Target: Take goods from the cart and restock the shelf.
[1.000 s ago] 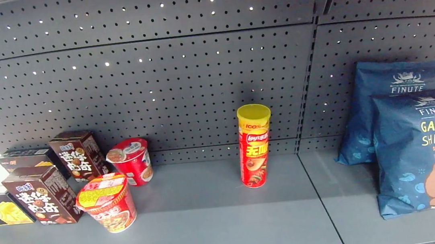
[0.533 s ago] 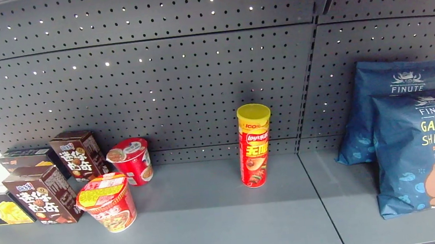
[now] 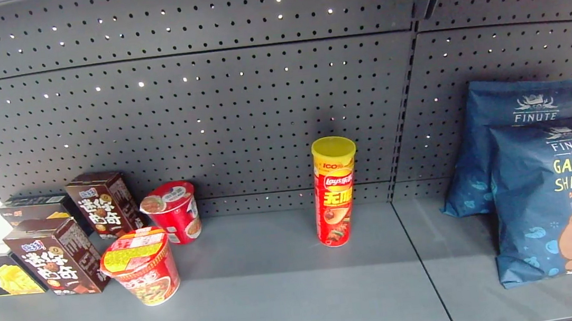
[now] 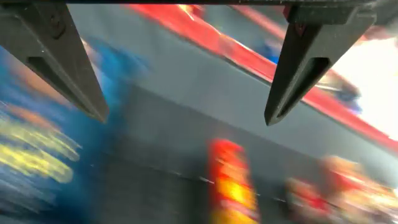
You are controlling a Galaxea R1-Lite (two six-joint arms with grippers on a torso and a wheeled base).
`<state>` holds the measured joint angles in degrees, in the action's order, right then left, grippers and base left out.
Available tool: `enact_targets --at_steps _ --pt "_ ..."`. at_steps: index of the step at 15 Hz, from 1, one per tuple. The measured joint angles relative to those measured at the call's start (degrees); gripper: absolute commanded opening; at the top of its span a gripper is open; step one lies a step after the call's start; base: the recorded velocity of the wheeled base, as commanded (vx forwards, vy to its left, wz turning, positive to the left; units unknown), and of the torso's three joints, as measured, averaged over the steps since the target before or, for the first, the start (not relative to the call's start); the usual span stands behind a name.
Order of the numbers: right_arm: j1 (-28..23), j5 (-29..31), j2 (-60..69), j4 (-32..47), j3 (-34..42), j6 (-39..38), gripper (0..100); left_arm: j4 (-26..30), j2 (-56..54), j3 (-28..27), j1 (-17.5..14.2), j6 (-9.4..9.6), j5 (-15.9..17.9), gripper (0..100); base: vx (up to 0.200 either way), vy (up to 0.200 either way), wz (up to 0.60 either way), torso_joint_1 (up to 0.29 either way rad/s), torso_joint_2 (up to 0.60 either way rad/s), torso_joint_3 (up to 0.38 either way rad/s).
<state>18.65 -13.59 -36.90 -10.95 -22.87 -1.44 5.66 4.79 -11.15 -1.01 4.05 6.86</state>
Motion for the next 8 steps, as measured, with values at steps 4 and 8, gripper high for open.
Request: enact_targets --at_steps 4,8 --pt "7.06 -6.3 -16.24 -12.89 -1.46 -4.08 100 0.06 0.48 -0.61 0.05 0.09 -1.34 0 0.0 0.0 0.0 0.0 0.0 0.0" --pt "4.13 -13.23 -33.83 -23.89 -4.39 6.47 100 -0.02 1.88 -0.74 0.83 0.07 -0.82 0 0.0 0.0 0.0 0.0 0.0 0.0"
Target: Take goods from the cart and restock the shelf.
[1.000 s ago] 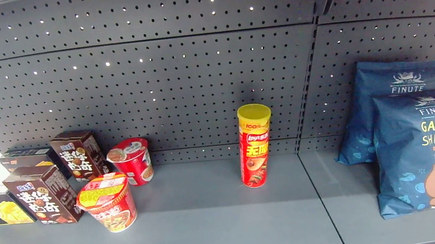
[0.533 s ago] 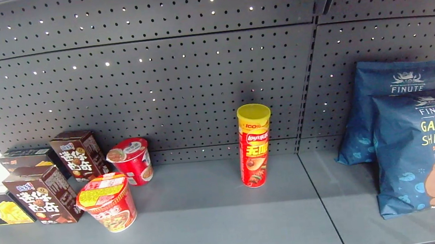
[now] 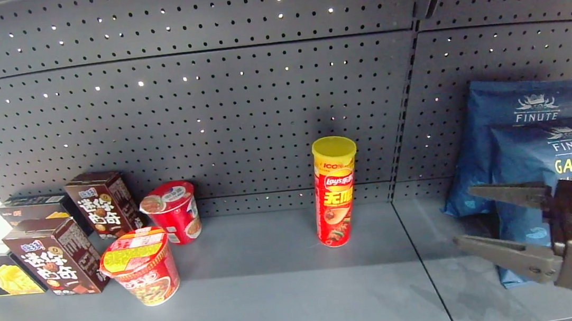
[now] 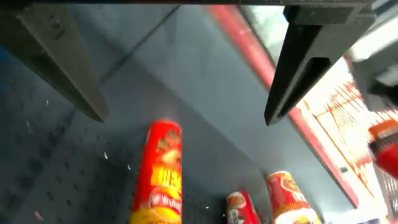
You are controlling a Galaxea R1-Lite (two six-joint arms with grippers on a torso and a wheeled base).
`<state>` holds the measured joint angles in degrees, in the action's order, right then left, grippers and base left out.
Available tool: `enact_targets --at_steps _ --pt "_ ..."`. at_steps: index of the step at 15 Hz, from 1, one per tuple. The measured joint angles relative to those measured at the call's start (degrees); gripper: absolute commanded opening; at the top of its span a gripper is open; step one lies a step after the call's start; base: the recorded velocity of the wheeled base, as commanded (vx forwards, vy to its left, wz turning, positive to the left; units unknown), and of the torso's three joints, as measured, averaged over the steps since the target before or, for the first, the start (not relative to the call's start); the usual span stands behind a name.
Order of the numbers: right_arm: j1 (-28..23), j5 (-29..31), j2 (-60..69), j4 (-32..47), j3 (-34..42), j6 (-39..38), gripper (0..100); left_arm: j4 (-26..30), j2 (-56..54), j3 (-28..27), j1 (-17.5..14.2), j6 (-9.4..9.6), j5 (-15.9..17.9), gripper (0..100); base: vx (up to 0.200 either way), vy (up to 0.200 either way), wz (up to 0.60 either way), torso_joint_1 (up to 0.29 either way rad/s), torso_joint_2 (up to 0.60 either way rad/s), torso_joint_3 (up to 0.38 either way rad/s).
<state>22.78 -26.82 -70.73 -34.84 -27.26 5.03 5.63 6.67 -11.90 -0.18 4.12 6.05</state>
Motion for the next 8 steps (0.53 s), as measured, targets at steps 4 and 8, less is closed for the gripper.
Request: enact_targets --at_steps 4,8 --pt "-2.1 -8.22 -15.4 -3.47 -11.9 4.71 100 -0.02 1.05 0.33 3.4 -0.07 -0.04 0 0.0 0.0 0.0 0.0 0.0 0.0" --pt "-2.39 -13.6 -28.22 -3.83 -22.95 8.05 100 0.06 1.51 0.6 4.97 -0.33 0.0 0 0.0 0.0 0.0 0.0 0.0 0.0"
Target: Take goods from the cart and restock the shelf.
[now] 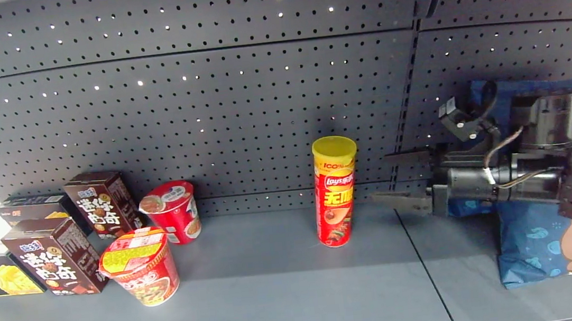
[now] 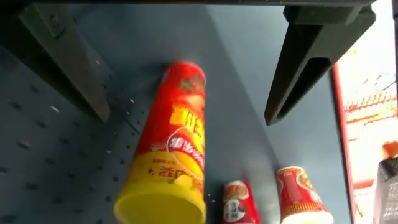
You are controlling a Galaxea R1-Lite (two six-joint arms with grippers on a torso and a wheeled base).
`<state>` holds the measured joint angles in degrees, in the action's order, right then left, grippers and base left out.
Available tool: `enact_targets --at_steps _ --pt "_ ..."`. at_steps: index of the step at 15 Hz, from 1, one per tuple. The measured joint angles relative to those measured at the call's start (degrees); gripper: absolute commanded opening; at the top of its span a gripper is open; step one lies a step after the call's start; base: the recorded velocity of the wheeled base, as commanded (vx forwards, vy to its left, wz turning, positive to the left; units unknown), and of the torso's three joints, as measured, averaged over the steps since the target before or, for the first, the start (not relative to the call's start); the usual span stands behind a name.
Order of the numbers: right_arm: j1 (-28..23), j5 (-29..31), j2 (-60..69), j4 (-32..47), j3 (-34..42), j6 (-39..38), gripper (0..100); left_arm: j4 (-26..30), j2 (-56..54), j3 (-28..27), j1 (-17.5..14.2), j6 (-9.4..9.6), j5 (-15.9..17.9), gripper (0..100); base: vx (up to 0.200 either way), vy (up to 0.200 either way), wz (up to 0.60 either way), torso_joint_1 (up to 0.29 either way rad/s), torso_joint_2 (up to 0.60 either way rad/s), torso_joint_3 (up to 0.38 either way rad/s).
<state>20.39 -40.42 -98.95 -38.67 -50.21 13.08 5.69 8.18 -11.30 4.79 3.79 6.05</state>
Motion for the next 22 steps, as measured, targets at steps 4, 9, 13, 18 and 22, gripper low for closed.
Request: enact_targets --at_steps 4,9,13,18,22 --pt "0.18 -4.64 -8.74 -0.24 -6.97 0.84 100 0.0 0.06 0.06 0.57 -0.1 -0.06 0 0.0 0.0 0.0 0.0 0.0 0.0" --pt "0.5 -6.84 -13.79 -2.85 -8.39 0.99 100 0.1 0.06 0.37 0.85 -0.13 -0.06 0 0.0 0.0 0.0 0.0 0.0 0.0" --pt "1.24 -7.2 -17.31 -3.97 -10.03 0.88 100 0.1 0.06 0.5 0.83 -0.16 -0.06 0 0.0 0.0 0.0 0.0 0.0 0.0" --pt "2.18 -7.19 -22.55 -4.24 -15.08 0.62 100 0.11 0.06 0.5 0.8 -0.13 -0.06 0 0.0 0.0 0.0 0.0 0.0 0.0" --pt "2.5 -7.19 -25.38 -4.49 -16.63 0.52 100 0.16 0.06 0.54 0.83 -0.16 -0.11 0 0.0 0.0 0.0 0.0 0.0 0.0"
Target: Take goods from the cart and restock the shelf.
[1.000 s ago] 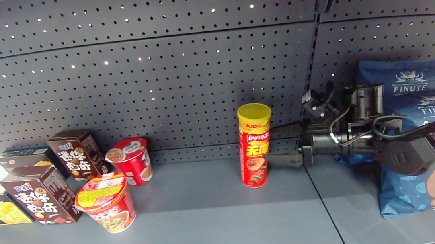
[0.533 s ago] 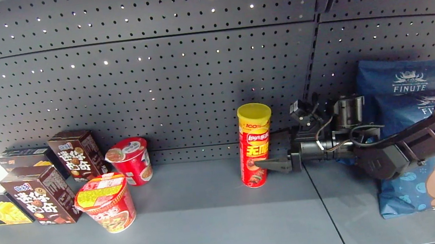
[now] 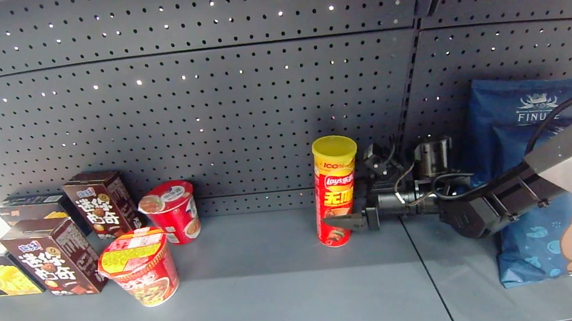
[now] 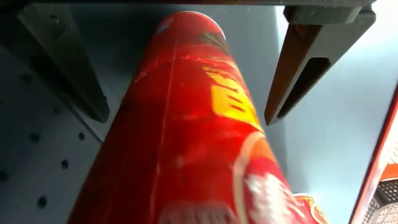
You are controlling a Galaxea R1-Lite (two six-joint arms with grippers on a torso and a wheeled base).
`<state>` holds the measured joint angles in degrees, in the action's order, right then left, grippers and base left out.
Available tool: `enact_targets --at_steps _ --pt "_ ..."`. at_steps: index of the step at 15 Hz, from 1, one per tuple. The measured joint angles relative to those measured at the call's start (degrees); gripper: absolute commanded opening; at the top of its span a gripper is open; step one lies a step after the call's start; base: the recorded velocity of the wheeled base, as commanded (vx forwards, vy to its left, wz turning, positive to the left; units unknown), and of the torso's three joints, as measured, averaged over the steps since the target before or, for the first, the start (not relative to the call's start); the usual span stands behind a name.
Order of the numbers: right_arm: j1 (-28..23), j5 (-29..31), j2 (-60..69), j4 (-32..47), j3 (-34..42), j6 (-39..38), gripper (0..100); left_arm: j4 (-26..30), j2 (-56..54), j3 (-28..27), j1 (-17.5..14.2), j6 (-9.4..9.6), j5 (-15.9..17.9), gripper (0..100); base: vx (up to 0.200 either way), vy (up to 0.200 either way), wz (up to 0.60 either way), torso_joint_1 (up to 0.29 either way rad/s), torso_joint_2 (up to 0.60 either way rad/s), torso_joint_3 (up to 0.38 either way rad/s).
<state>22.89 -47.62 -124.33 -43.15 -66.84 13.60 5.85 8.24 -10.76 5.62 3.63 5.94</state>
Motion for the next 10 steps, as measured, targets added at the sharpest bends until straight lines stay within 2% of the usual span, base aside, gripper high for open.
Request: enact_targets --at_steps 3,4,10 --pt "0.01 -0.99 -1.49 -0.63 -0.79 -0.01 100 -0.02 0.0 0.77 -0.04 0.04 -0.02 0 0.0 0.0 0.0 0.0 0.0 0.0" --pt "0.04 -1.34 -1.85 -0.96 -1.01 -0.01 0 -0.02 0.0 0.88 -0.09 0.04 -0.02 0 0.0 0.0 0.0 0.0 0.0 0.0" --pt "2.18 2.79 -1.63 -1.18 -0.46 -0.88 0 -0.09 -0.17 1.15 -0.09 0.02 -0.04 0 0.0 0.0 0.0 0.0 0.0 0.0"
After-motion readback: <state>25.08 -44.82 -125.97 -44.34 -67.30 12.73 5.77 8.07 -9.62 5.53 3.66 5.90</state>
